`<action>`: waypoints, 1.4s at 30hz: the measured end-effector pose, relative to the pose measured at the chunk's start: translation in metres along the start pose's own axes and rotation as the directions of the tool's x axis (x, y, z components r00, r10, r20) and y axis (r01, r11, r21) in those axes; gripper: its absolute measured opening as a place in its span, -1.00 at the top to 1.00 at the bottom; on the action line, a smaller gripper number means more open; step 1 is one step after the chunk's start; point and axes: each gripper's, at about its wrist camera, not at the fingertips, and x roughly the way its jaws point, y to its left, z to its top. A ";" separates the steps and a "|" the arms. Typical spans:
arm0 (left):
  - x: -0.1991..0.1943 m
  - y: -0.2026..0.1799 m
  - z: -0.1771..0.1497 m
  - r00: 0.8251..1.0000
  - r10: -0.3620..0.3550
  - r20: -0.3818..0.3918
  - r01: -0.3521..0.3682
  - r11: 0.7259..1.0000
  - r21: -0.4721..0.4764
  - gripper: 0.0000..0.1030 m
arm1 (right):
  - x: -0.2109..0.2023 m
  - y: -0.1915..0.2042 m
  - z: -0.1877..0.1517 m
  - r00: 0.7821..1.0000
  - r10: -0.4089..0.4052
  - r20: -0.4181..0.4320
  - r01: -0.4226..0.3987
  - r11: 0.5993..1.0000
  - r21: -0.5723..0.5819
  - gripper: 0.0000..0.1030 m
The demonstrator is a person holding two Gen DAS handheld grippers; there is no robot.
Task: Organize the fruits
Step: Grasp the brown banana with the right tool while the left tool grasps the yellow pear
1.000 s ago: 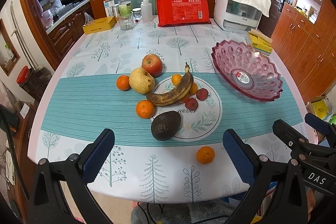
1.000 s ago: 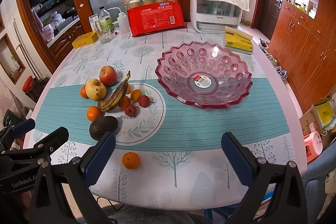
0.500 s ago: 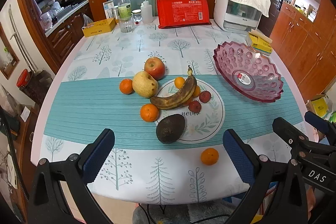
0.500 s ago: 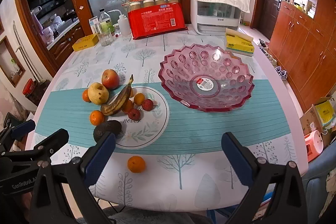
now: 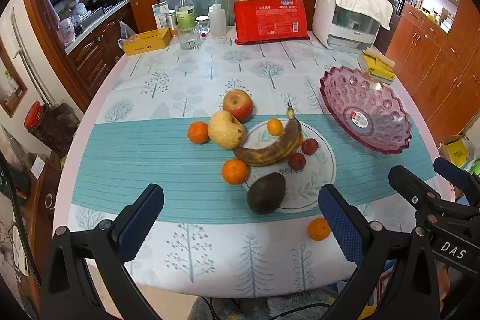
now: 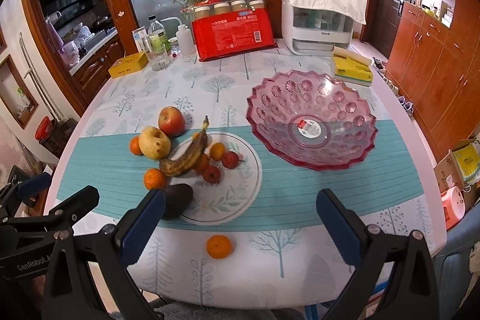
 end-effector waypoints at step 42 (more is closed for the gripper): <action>0.264 0.054 0.060 0.869 -0.248 -0.428 0.356 0.915 0.193 -0.98 | 0.202 0.047 0.019 0.954 0.165 -0.251 -0.028 0.881 0.473 -0.23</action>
